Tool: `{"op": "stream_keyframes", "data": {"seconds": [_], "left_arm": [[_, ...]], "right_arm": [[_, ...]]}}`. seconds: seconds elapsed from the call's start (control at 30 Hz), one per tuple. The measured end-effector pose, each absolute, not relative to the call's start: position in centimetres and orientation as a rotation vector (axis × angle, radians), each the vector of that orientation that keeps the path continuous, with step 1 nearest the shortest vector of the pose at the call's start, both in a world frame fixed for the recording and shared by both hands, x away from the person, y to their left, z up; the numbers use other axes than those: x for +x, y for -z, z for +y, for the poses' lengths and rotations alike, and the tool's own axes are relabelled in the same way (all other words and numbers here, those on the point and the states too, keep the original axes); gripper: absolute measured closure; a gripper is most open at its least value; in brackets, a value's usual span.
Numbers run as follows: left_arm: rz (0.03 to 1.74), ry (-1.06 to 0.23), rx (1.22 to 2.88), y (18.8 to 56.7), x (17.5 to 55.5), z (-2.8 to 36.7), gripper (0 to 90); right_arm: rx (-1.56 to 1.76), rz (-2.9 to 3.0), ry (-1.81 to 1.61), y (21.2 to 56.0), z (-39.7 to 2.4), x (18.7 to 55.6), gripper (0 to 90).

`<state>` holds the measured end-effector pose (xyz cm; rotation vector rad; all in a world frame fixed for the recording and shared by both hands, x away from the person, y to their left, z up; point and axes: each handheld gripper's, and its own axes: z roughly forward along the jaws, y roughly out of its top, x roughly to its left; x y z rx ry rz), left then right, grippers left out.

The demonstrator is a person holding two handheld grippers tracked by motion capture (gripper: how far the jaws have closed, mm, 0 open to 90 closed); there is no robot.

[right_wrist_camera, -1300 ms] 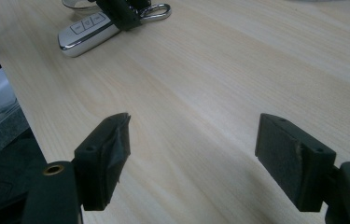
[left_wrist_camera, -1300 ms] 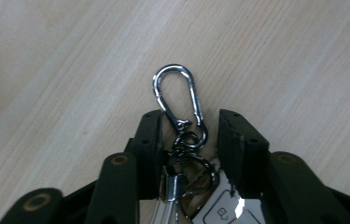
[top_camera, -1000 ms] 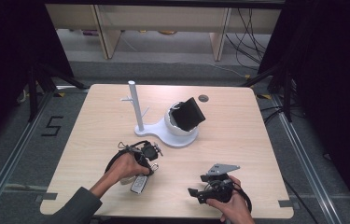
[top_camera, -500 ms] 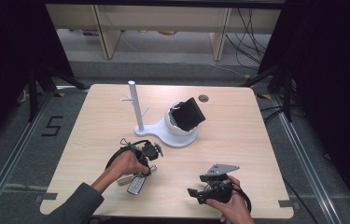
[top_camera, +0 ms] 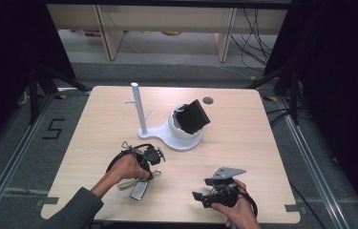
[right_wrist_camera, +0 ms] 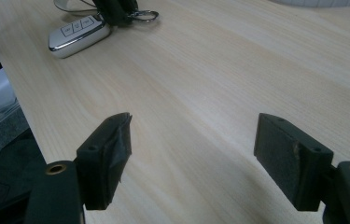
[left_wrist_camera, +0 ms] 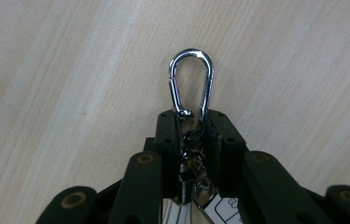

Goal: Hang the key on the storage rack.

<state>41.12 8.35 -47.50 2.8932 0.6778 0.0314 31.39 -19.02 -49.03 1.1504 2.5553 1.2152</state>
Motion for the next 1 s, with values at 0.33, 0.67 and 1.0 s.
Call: {"op": "stream_keyframes", "data": {"seconds": [0.33, 0.67, 1.0], "left_arm": [[0.696, -0.051, 2.815, 45.2, 41.1, 10.4, 75.2], [0.768, -0.159, 2.761, 40.9, 41.7, 13.1, 75.2], [0.830, -0.286, 2.715, 36.1, 42.6, 15.4, 75.3]], "right_arm": [[1.142, 2.557, -1.236, 49.2, -19.0, 31.4, 28.3], [1.165, 2.563, -1.205, 49.2, -19.0, 31.4, 28.2], [1.173, 2.551, -1.213, 49.2, -19.1, 31.4, 28.2]]}}
